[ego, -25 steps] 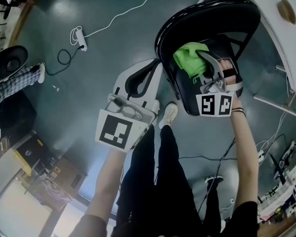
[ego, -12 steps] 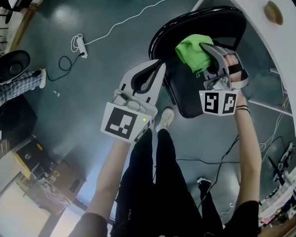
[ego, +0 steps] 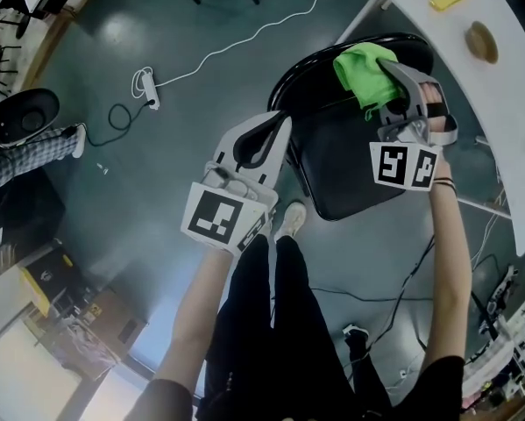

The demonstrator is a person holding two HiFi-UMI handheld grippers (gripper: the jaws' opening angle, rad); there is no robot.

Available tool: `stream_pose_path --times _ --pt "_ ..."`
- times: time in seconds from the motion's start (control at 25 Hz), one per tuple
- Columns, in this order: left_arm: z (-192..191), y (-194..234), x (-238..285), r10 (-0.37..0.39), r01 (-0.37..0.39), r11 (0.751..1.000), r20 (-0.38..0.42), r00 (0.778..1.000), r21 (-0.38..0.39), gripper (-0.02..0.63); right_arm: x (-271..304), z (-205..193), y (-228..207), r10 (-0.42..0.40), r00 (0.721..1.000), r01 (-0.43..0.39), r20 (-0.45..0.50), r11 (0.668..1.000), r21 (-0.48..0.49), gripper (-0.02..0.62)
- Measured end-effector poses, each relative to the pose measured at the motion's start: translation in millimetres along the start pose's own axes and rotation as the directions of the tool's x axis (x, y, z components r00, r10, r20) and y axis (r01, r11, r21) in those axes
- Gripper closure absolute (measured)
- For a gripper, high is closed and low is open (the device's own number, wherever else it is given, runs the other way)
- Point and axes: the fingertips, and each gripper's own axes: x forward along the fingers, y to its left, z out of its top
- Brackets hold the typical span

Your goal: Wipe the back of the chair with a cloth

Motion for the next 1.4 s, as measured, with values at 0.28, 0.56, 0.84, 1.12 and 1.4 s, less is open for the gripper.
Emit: stream_pose_path --times 0.28,0.56,0.84,1.12,1.4 --pt "-14 10 -4 0.014 -0.014 1.0 -0.02 1.0 -0.025 0.6 27 -16 29 0.062 0.997 -0.063 -0.036 0.998 -0.005 0.552" --pt "-22 23 -9 0.025 -0.026 0.999 -0.028 0.999 -0.047 0.6 36 -14 51 0.086 0.995 -0.086 -0.042 0.996 -0.005 0.552" --pt "-32 29 -11 0.018 -0.02 0.998 -0.029 0.999 -0.067 0.6 39 -15 62 0.087 0.995 -0.088 -0.049 0.996 -0.023 0.552" --pt "-43 35 -8 0.015 -0.018 0.997 -0.038 0.999 -0.081 0.601 42 -23 80 0.105 0.993 -0.107 -0.055 0.993 -0.041 0.552" --pt "-43 42 -4 0.023 -0.025 0.996 -0.033 0.999 -0.084 0.6 42 -33 106 0.16 0.984 -0.163 -0.073 0.985 -0.049 0.552"
